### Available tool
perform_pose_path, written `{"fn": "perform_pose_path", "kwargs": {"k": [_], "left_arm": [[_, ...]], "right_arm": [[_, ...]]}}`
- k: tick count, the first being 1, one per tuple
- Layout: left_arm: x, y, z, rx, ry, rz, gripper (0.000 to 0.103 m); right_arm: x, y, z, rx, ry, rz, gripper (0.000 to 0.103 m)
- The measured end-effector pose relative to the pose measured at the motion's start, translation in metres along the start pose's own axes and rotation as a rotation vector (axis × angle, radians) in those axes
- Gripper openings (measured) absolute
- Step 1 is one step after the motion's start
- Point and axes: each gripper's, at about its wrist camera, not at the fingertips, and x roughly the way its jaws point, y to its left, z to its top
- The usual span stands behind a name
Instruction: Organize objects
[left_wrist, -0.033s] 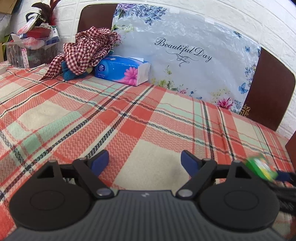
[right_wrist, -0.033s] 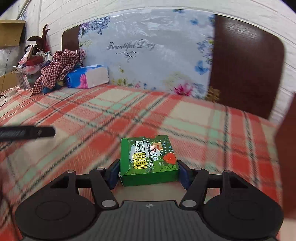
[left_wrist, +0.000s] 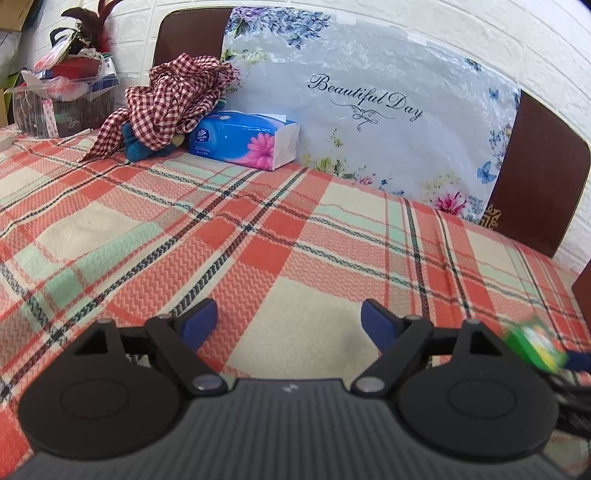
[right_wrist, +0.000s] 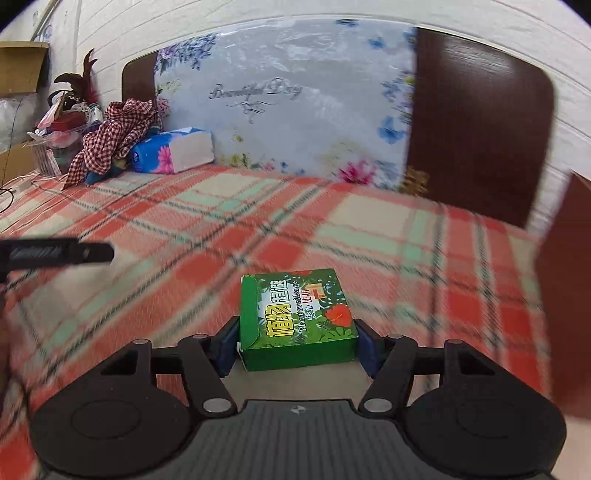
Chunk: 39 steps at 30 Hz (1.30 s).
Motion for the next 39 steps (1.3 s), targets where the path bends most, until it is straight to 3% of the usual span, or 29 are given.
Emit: {"fn": "perform_pose_path", "kwargs": {"k": [7, 10, 12, 17, 19, 22, 26, 27, 29, 30, 32, 34, 39], "left_arm": [[0.000, -0.038, -0.003, 0.182, 0.071, 0.100, 0.089], [-0.019, -0.067, -0.009, 0.163, 0.146, -0.038, 0.089], [-0.038, -0.101, -0.019, 0.217, 0.188, -0.149, 0.089], [-0.072, -0.180, -0.034, 0.177, 0.415, -0.514, 0.087], [-0.078, -0.207, -0.035, 0.162, 0.504, -0.619, 0.087], [-0.080, -0.239, -0.040, 0.166, 0.591, -0.685, 0.087], [-0.071, -0.270, -0.057, 0.218, 0.675, -0.668, 0.087], [-0.068, -0.275, -0.063, 0.238, 0.674, -0.655, 0.086], [-0.073, -0.285, -0.067, 0.289, 0.614, -0.650, 0.072], [-0.075, -0.291, -0.067, 0.318, 0.609, -0.661, 0.064], [-0.078, -0.297, -0.058, 0.318, 0.614, -0.659, 0.061], [-0.090, -0.307, -0.041, 0.328, 0.584, -0.693, 0.059], [-0.125, -0.364, 0.006, 0.446, 0.377, -0.800, 0.059]], "right_arm": [[-0.095, -0.055, -0.063, 0.127, 0.032, -0.176, 0.062], [-0.130, -0.075, -0.087, 0.204, 0.027, -0.341, 0.065], [-0.148, -0.084, -0.101, 0.243, 0.018, -0.413, 0.088], [-0.171, -0.094, -0.118, 0.285, 0.008, -0.389, 0.088], [-0.170, -0.093, -0.117, 0.270, 0.013, -0.373, 0.088], [-0.168, -0.094, -0.109, 0.214, 0.019, -0.341, 0.088], [-0.155, -0.095, -0.101, 0.129, 0.038, -0.333, 0.087], [-0.149, -0.098, -0.101, 0.132, 0.053, -0.310, 0.080], [-0.145, -0.101, -0.099, 0.137, 0.046, -0.250, 0.061], [-0.145, -0.102, -0.097, 0.134, 0.040, -0.244, 0.061], [-0.149, -0.106, -0.097, 0.156, 0.001, -0.261, 0.061], [-0.165, -0.110, -0.096, 0.164, -0.093, -0.291, 0.061], [-0.195, -0.134, -0.075, 0.147, -0.343, -0.446, 0.061]]}}
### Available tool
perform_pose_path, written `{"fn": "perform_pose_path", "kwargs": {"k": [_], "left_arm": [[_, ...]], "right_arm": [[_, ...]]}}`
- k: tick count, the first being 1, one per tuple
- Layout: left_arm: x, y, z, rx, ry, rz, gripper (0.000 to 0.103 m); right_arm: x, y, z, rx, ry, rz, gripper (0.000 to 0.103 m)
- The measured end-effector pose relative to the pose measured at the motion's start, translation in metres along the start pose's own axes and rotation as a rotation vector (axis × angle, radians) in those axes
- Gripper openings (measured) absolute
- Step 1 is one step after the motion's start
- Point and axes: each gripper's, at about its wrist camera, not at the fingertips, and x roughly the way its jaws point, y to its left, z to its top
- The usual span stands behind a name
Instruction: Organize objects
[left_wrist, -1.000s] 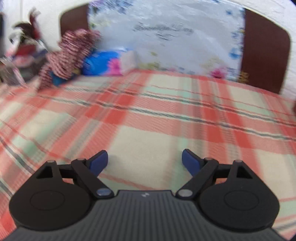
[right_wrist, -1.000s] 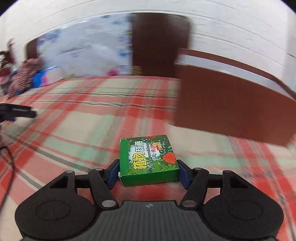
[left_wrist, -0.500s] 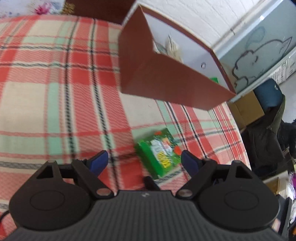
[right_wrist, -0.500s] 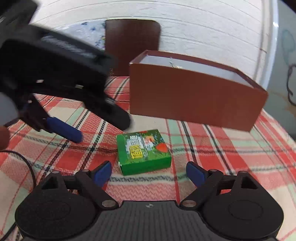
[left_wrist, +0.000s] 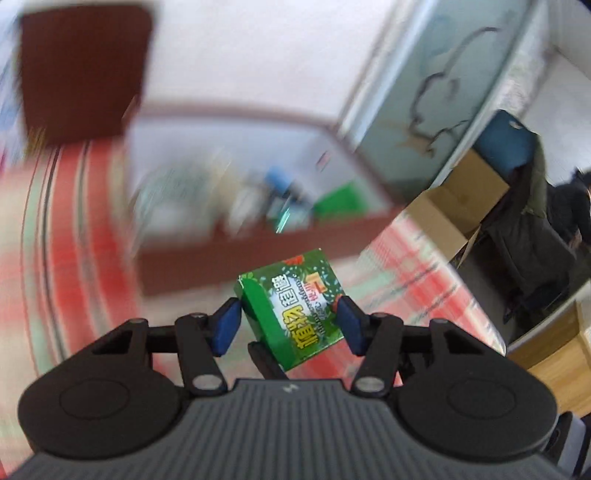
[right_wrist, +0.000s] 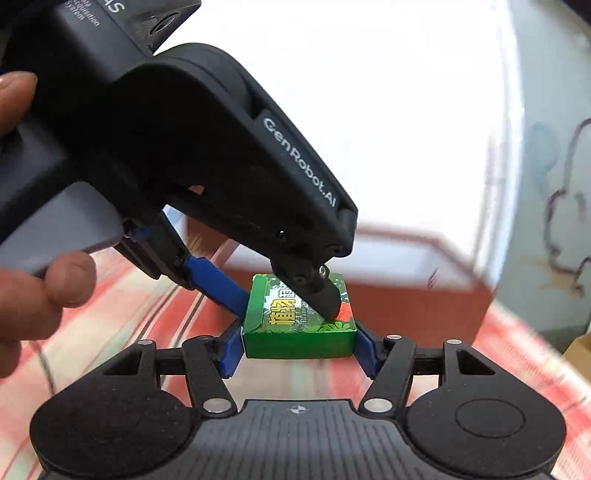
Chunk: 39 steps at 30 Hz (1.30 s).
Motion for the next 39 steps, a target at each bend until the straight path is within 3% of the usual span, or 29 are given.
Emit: {"fn": "perform_pose_path", "kwargs": {"k": [2, 8, 10, 12, 13, 15, 20, 27, 32, 39], "left_arm": [[0.008, -0.016, 0.024, 0.057, -0.042, -0.004, 0.059], [0.068, -0.036, 0.079, 0.093, -0.061, 0.003, 0.060], [0.092, -0.038, 0.088, 0.117, -0.071, 0.065, 0.065], [0.111, -0.036, 0.092, 0.121, -0.079, 0.186, 0.065], [0.115, -0.033, 0.092, 0.107, -0.077, 0.205, 0.065], [0.116, -0.023, 0.089, 0.081, -0.085, 0.192, 0.065], [0.113, -0.018, 0.079, 0.091, -0.076, 0.255, 0.067], [0.066, -0.032, 0.062, 0.135, -0.129, 0.320, 0.068], [0.031, -0.040, 0.037, 0.169, -0.159, 0.379, 0.070], [-0.006, -0.031, -0.009, 0.133, -0.127, 0.448, 0.077]], "right_arm": [[0.014, -0.018, 0.013, 0.022, -0.053, -0.043, 0.061], [0.081, -0.063, 0.033, 0.051, -0.062, -0.111, 0.063], [0.109, -0.072, 0.031, 0.044, -0.058, -0.117, 0.076], [0.127, -0.080, 0.021, 0.056, -0.048, -0.143, 0.078], [0.131, -0.083, 0.014, 0.074, -0.034, -0.144, 0.078], [0.127, -0.088, 0.004, 0.098, -0.068, -0.120, 0.079], [0.124, -0.086, 0.000, 0.091, -0.088, -0.133, 0.080], [0.080, -0.075, -0.002, 0.067, -0.147, -0.112, 0.082], [0.043, -0.057, -0.001, 0.119, -0.095, -0.095, 0.082], [-0.012, -0.043, 0.000, 0.223, 0.015, -0.020, 0.083]]}}
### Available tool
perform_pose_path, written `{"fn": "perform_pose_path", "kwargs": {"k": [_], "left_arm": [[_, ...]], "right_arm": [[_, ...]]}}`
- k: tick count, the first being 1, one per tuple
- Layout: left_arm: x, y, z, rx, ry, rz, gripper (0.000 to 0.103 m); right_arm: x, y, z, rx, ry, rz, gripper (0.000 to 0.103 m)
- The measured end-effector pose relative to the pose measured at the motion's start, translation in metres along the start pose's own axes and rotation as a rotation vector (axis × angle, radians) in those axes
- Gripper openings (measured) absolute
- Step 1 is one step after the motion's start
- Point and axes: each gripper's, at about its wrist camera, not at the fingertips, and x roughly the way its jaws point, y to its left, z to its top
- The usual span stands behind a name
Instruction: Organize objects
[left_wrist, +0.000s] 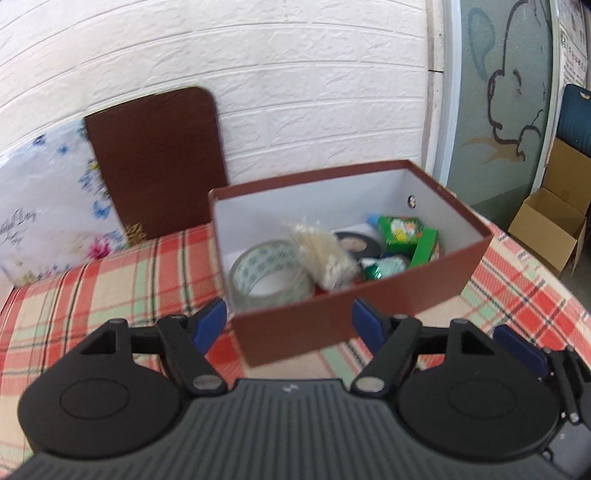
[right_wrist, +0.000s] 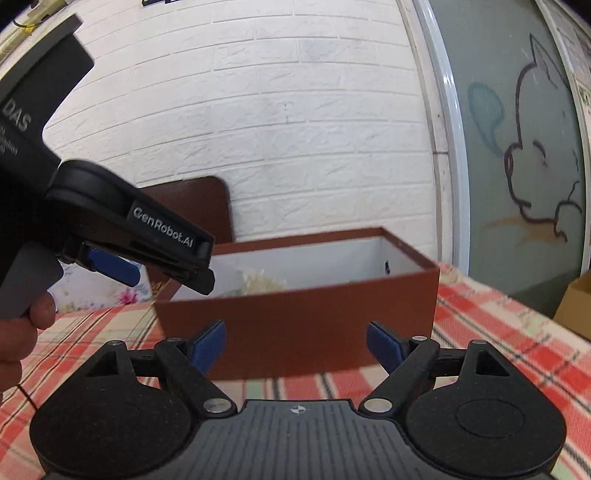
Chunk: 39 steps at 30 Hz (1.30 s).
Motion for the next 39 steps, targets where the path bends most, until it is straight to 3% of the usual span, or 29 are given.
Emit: {"fn": "perform_pose_path", "kwargs": {"k": [8, 16, 21, 33, 36, 39], "left_arm": [[-0.037, 0.023, -0.039, -0.021, 0.017, 0.053, 0.086], [-0.064, 0.036, -0.079, -0.051, 0.053, 0.088, 0.103], [-0.073, 0.033, -0.101, -0.033, 0.063, 0.103, 0.103], [-0.082, 0.036, -0.101, -0.021, 0.000, 0.160, 0.103], [-0.083, 0.033, -0.102, -0.003, -0.015, 0.206, 0.103], [-0.082, 0.035, -0.104, 0.000, 0.000, 0.194, 0.103]], "right_arm": [[-0.037, 0.014, 0.001, 0.085, 0.065, 0.046, 0.084], [-0.080, 0.024, -0.002, 0.137, 0.038, 0.031, 0.090], [-0.101, 0.028, 0.000, 0.162, 0.004, 0.012, 0.102], [-0.096, 0.017, 0.006, 0.158, 0.006, -0.028, 0.102], [-0.093, 0.016, 0.006, 0.150, 0.011, -0.029, 0.102], [-0.092, 0.018, 0.003, 0.144, 0.022, -0.037, 0.102]]}}
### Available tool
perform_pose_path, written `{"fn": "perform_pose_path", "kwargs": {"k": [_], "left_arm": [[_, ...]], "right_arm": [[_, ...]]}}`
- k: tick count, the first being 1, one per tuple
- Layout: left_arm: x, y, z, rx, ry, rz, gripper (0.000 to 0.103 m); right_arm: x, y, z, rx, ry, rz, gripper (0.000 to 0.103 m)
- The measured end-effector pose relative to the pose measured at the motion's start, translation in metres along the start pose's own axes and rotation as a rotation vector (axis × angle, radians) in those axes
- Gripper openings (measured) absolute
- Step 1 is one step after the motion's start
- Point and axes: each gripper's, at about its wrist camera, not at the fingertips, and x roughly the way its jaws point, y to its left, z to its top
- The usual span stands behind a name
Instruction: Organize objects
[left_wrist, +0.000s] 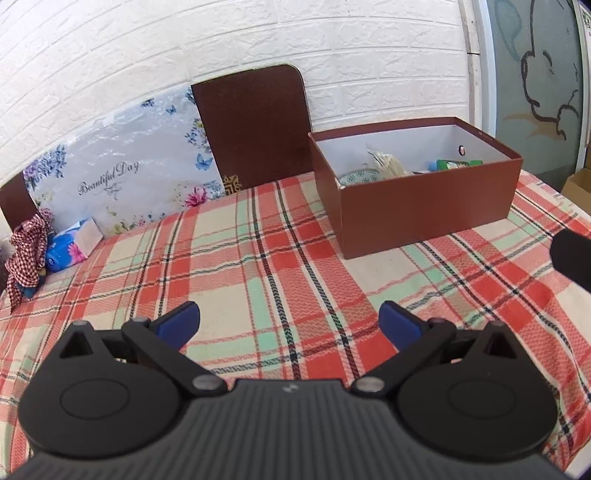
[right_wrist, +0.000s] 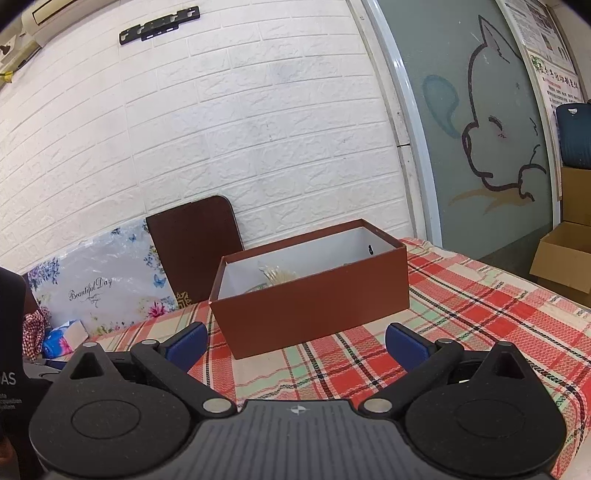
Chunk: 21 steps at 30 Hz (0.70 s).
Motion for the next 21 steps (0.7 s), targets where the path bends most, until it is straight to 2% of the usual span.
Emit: {"fn": "perform_pose_path", "kwargs": {"k": [4, 21], "left_arm": [[0.006, -0.001, -0.001, 0.008, 0.041, -0.007, 0.103], [0.018, -0.003, -0.009, 0.013, 0.105, -0.018, 0.103]], "right_arm": [[0.004, -0.004, -0.001, 0.006, 0.006, -0.004, 0.102], [0.007, -0.004, -0.006, 0.003, 0.014, -0.011, 0.102]]}}
